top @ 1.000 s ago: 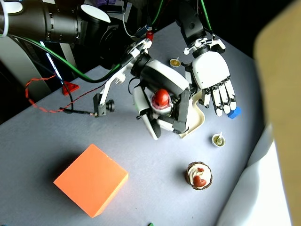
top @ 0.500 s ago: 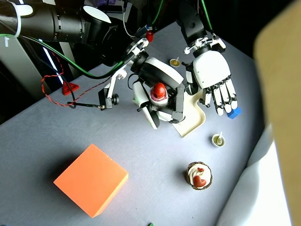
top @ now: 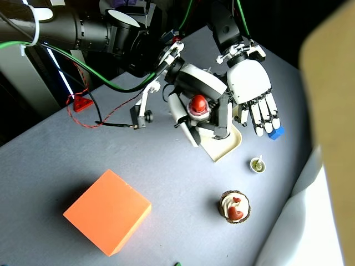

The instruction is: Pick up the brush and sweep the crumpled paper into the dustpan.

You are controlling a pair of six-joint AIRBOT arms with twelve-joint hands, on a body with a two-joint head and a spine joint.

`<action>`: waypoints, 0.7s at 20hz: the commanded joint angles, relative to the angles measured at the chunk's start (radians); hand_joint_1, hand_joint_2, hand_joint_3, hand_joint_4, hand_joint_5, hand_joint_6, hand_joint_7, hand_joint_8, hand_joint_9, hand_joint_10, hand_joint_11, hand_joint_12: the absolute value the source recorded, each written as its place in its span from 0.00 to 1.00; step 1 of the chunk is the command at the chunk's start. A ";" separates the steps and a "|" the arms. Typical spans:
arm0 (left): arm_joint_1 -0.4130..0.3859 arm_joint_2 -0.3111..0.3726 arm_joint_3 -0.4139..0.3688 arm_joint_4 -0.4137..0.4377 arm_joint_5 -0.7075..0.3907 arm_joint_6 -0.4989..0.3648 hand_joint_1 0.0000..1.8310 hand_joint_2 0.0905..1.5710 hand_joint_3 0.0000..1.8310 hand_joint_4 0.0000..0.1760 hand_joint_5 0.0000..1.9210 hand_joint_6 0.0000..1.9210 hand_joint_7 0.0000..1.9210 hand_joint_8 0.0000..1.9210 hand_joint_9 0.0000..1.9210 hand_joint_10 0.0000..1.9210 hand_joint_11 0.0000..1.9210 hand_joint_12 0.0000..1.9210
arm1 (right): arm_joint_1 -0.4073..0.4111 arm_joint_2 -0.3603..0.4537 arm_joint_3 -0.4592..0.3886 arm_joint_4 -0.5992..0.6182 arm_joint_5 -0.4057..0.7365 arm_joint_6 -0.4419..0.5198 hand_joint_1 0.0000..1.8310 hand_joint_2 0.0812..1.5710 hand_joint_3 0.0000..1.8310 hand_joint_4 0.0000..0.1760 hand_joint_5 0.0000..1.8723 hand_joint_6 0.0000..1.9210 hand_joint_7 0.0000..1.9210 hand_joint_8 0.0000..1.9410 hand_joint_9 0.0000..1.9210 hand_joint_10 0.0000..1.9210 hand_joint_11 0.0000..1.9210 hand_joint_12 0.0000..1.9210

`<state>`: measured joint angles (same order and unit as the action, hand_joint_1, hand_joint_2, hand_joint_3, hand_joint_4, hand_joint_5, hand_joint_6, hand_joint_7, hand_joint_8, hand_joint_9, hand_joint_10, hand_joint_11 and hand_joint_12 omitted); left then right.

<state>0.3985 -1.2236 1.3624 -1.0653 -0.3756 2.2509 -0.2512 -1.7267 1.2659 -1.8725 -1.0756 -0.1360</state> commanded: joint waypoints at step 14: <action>-0.013 0.009 -0.009 0.019 -0.083 0.010 0.58 0.70 0.00 0.03 0.50 0.53 0.16 0.00 0.09 0.00 0.00 0.19 | -0.017 0.100 -0.094 -0.167 -0.061 0.034 0.90 0.72 0.00 0.93 0.56 1.00 0.61 1.00 0.58 1.00 0.56 1.00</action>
<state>0.3985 -1.2232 1.3556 -1.0721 -0.3794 2.2528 -0.2764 -1.6318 1.1717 -1.9369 -1.0737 -0.0860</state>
